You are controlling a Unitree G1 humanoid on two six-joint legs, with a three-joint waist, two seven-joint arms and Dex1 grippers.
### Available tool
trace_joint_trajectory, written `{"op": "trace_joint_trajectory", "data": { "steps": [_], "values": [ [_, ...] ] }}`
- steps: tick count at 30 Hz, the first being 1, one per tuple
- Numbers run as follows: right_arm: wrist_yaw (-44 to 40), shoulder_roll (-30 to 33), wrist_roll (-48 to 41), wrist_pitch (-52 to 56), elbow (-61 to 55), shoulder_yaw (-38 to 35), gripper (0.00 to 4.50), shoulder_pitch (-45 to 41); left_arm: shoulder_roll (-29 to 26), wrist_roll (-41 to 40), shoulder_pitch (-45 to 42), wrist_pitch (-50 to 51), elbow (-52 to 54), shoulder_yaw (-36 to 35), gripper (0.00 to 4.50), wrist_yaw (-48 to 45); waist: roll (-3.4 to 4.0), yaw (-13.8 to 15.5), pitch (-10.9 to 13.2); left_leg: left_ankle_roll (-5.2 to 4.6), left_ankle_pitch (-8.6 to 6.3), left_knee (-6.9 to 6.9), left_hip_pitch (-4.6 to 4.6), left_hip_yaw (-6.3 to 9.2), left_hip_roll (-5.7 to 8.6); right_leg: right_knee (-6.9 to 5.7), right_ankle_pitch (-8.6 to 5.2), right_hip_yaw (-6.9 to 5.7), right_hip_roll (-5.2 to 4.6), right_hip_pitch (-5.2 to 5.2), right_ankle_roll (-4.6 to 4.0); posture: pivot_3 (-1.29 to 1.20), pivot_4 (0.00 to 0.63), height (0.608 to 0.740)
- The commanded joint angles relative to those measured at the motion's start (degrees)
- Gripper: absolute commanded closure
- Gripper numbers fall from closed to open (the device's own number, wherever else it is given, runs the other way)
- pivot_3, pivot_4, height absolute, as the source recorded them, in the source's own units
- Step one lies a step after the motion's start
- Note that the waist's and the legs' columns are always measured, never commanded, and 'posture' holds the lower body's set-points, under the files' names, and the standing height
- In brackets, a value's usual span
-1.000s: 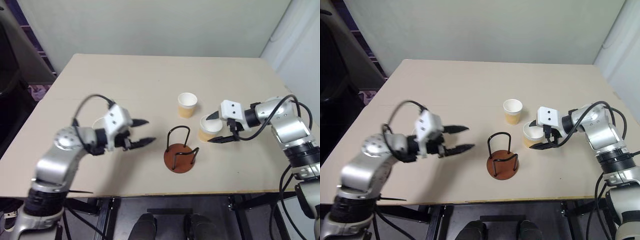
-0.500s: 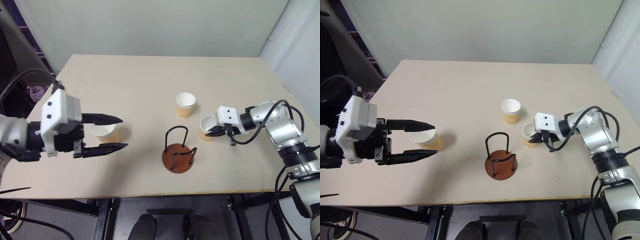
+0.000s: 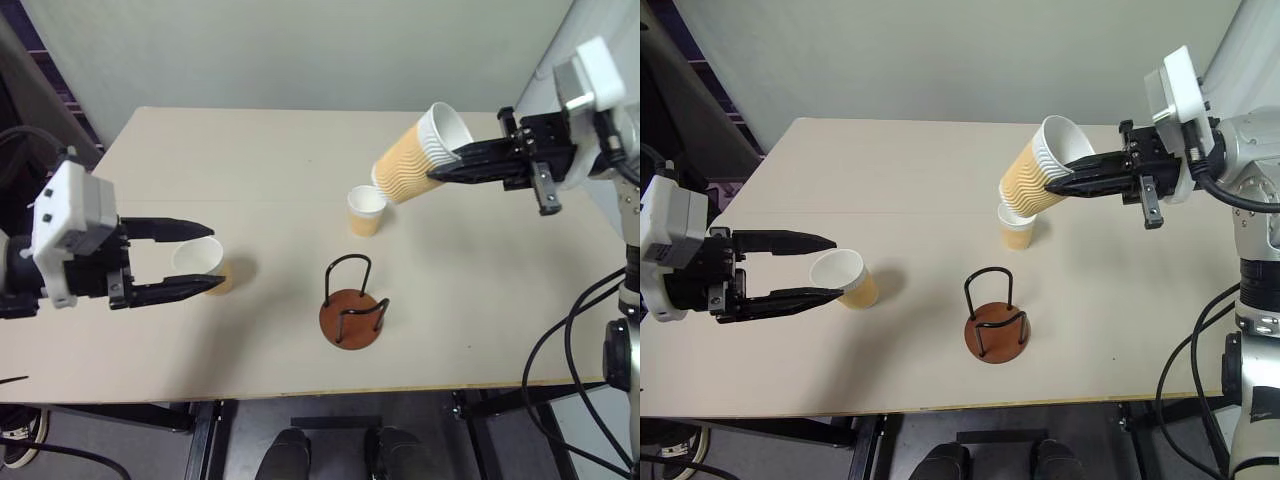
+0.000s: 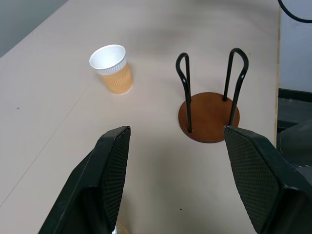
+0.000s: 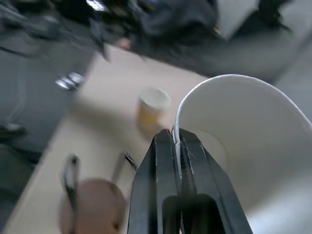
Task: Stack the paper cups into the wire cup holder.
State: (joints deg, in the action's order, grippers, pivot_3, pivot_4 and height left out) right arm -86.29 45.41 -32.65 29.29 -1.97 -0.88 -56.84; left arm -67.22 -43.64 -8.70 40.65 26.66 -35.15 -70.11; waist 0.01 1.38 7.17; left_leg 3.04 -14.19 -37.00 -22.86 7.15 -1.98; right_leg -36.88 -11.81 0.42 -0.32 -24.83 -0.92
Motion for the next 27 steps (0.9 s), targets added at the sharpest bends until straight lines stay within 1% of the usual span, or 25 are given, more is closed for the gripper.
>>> {"op": "trace_joint_trajectory", "data": {
  "steps": [1, 6, 13, 16, 20, 21, 23, 26, 27],
  "values": [
    [0.4, -1.5, -2.3, 1.3, -6.4, 2.4, 4.48, 2.7, -0.8, 0.2, -0.5, -1.5, 0.0, 0.0, 1.23, 0.1, 0.04, 0.0, 0.0, 0.0, 0.0, 0.0, 0.01, 0.0, 0.0, -0.04, 0.0, 0.0, 0.0, -0.02, 0.0, 0.0, 0.15, 0.74],
    [0.5, -1.7, 3.6, -2.9, -8.5, 8.2, 4.48, 7.3, -0.6, 1.2, 0.3, -2.0, -0.1, 0.4, 1.23, 0.5, 0.08, -0.1, 0.0, -0.01, -0.01, 0.0, 0.01, 0.01, -0.02, -0.11, 0.04, -0.01, 0.0, -0.04, 0.04, 0.0, 0.15, 0.74],
    [-0.3, -1.9, 4.5, -3.4, -8.3, 10.6, 4.48, 9.1, -0.5, 2.1, 1.9, -1.8, 1.1, 0.4, 1.23, 1.9, 0.08, -0.1, 0.0, -0.07, -0.06, -0.02, 0.02, 0.01, -0.02, -0.12, 0.12, -0.03, -0.04, -0.04, 0.03, 0.0, 0.15, 0.74],
    [-0.2, -2.2, 5.2, -3.5, -8.4, 11.7, 3.83, 9.6, -0.5, 2.0, 2.1, -1.7, 1.4, 0.4, 1.23, 2.2, 0.07, -0.1, 0.0, -0.07, -0.06, -0.02, 0.01, 0.02, -0.02, -0.12, 0.12, -0.04, -0.04, -0.04, 0.02, 0.0, 0.15, 0.74],
    [0.8, -2.9, 6.8, -4.3, -7.9, 12.6, 2.43, 9.2, -0.5, 2.4, 2.0, -1.9, 1.4, 1.0, 1.23, 2.9, 0.07, -0.2, 0.0, -0.06, -0.06, -0.02, 0.01, 0.02, -0.02, -0.12, 0.13, -0.04, -0.04, -0.04, 0.03, 0.0, 0.15, 0.74],
    [1.1, -3.0, 7.6, -4.8, -7.5, 12.8, 2.01, 9.0, -0.5, 2.5, 1.9, -2.0, 1.4, 1.3, 1.23, 3.2, 0.07, -0.2, 0.0, -0.06, -0.06, -0.02, 0.01, 0.03, -0.02, -0.12, 0.13, -0.06, -0.04, -0.04, 0.03, 0.0, 0.15, 0.74],
    [1.3, -3.3, 8.3, -5.7, -6.0, 12.5, 1.35, 8.0, -0.4, 2.7, 1.6, -2.1, 1.4, 1.8, 1.23, 3.7, 0.07, -0.2, 0.0, -0.06, -0.06, -0.02, 0.01, 0.05, -0.02, -0.12, 0.14, -0.06, -0.04, -0.04, 0.03, 0.0, 0.15, 0.74],
    [2.2, -4.4, 10.1, -9.5, 0.2, 11.0, 0.24, 4.2, -0.3, 2.7, 1.3, -2.2, 1.5, 2.4, 1.23, 4.2, 0.08, -0.2, 0.0, -0.05, -0.07, -0.02, 0.01, 0.04, -0.02, -0.11, 0.2, -0.06, -0.06, -0.07, -0.03, 0.0, 0.15, 0.74],
    [3.7, -5.4, 12.1, -11.9, 4.4, 11.0, 0.02, 1.9, -0.3, 2.7, 1.2, -2.3, 1.5, 2.6, 1.23, 4.4, 0.08, -0.2, 0.0, -0.05, -0.07, -0.02, 0.02, 0.04, -0.02, -0.11, 0.22, -0.06, -0.06, -0.08, -0.05, 0.0, 0.15, 0.74]
  ]
}}
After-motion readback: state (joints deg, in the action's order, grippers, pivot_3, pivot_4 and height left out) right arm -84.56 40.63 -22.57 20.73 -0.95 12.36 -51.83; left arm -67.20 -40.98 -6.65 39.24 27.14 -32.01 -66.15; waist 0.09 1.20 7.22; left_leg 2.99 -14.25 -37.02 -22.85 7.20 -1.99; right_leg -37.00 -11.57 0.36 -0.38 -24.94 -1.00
